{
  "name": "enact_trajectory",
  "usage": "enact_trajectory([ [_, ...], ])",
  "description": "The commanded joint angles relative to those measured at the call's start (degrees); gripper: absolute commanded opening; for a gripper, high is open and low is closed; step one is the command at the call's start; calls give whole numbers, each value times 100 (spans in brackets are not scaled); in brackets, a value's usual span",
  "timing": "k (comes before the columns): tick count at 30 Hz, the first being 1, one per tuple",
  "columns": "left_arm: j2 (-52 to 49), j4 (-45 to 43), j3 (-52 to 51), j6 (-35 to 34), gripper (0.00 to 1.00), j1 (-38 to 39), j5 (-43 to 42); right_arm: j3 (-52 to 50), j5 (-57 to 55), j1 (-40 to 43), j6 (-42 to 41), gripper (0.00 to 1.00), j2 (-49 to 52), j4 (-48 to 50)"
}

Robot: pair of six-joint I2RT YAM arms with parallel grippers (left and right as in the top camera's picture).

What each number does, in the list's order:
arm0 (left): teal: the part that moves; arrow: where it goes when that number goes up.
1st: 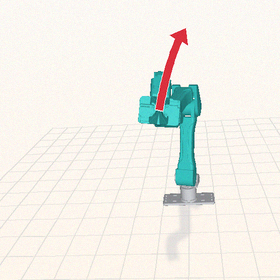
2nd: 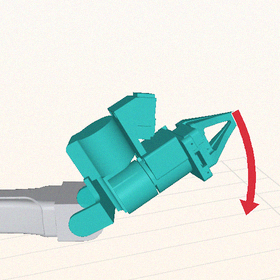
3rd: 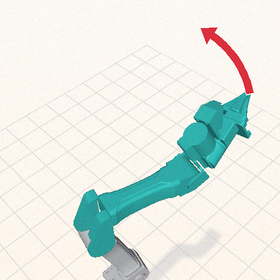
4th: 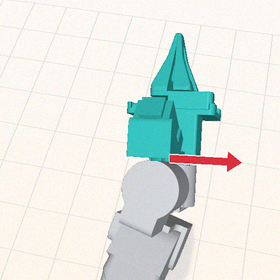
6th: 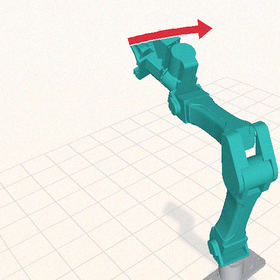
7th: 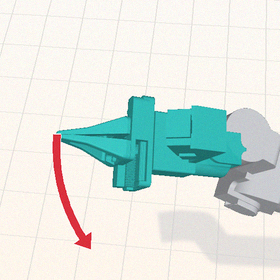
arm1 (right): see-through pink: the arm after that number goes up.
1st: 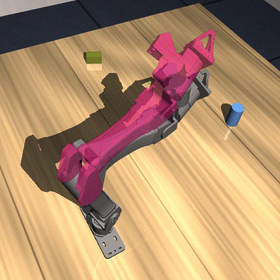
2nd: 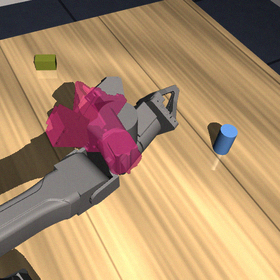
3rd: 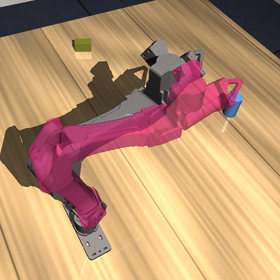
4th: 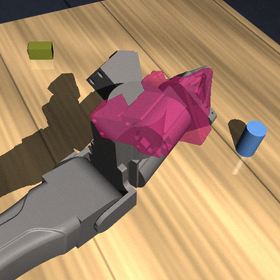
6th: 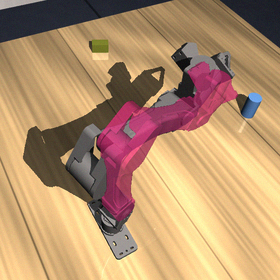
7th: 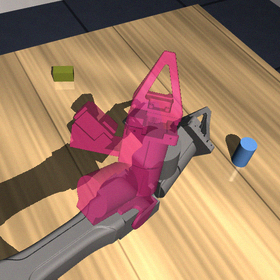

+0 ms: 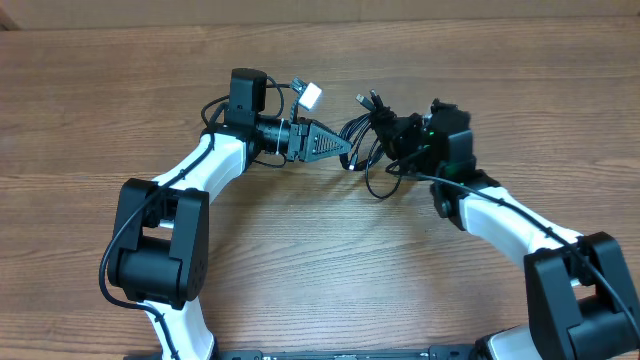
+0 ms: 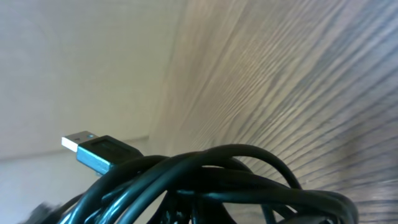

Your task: Untangle cables

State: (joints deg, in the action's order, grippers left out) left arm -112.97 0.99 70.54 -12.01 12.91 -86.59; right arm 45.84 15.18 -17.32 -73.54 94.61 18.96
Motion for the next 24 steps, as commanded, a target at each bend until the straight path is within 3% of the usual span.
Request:
enact_trajectory([
  [1, -26, 20, -7, 44, 4, 37, -391, 39, -1731, -369, -146, 4, -109, -138],
  [3, -26, 20, -4, 44, 4, 37, -382, 39, -2124, -612, 225, 14, -109, -197],
  [6, -26, 52, -7, 37, 4, 24, -138, 39, -1882, -715, 1147, 18, -111, -254],
  [8, -26, 87, -7, 13, 4, 24, 39, 39, -1628, -623, 1298, 20, -120, -262],
  [11, -26, 302, -7, -20, 4, 24, 603, 39, -570, -350, 1307, 30, -199, -181],
  [16, -28, 968, -7, -455, 7, 24, 2433, 39, 2031, 304, 1869, 63, -299, -236],
  [19, -28, 1423, -7, -575, 10, 31, 3827, 39, 2868, 621, 2085, 65, -299, -968],
  [22, -28, 1735, -7, -623, 10, 31, 4725, 39, 2914, 767, 2511, 65, -299, -2037],
  [24, -28, 1893, -7, -625, 17, 31, 5038, 39, 2787, 776, 2863, 65, -299, -2509],
])
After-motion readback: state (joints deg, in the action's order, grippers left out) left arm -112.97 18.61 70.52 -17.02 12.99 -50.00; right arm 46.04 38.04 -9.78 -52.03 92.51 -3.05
